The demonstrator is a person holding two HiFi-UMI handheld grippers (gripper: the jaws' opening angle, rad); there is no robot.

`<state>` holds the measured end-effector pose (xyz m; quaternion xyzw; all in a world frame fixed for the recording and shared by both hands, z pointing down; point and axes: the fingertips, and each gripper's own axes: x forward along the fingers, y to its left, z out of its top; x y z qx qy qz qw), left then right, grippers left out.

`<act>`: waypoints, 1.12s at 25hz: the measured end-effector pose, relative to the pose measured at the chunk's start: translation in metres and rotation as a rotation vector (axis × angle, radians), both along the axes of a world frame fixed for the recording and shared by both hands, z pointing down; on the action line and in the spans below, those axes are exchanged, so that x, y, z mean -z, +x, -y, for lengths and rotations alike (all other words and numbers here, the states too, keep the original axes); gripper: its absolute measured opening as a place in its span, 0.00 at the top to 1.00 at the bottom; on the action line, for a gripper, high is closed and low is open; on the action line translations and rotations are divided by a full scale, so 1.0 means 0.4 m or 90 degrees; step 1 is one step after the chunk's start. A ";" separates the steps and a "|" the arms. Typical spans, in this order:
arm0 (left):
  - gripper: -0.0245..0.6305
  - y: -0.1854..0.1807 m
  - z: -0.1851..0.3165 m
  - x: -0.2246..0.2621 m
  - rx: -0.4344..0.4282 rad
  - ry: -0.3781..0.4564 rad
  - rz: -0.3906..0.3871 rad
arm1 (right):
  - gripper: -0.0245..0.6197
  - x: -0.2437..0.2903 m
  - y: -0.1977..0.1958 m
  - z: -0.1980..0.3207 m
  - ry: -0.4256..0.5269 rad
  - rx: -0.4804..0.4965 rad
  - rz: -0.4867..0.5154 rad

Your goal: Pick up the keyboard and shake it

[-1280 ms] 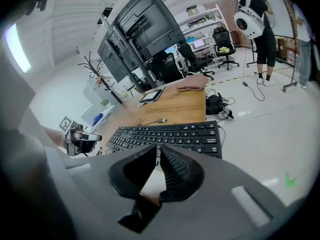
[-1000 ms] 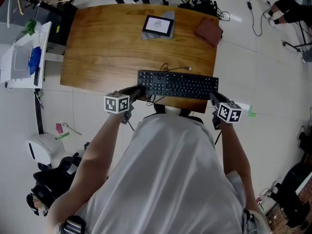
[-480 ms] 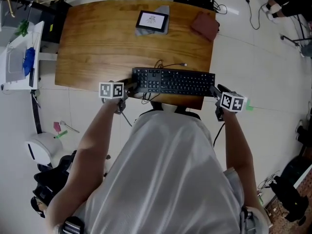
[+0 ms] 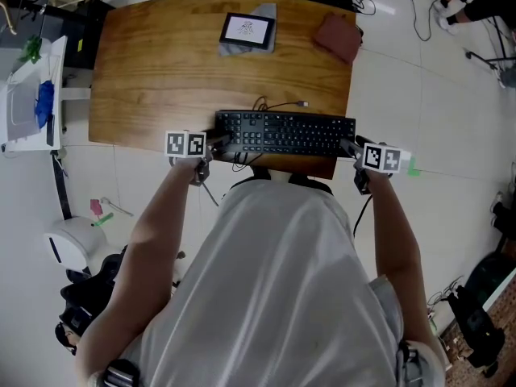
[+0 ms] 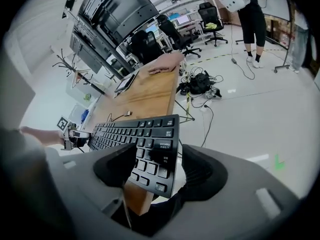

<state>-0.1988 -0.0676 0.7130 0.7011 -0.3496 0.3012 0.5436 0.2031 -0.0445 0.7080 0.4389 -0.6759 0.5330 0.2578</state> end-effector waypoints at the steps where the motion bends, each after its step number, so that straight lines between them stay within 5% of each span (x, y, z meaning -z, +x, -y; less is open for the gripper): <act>1: 0.51 0.002 -0.003 -0.003 -0.002 -0.005 0.000 | 0.51 -0.001 -0.004 0.001 -0.003 0.004 0.003; 28: 0.51 0.054 -0.014 -0.013 0.002 -0.013 0.036 | 0.47 -0.058 -0.026 0.016 -0.074 -0.009 0.004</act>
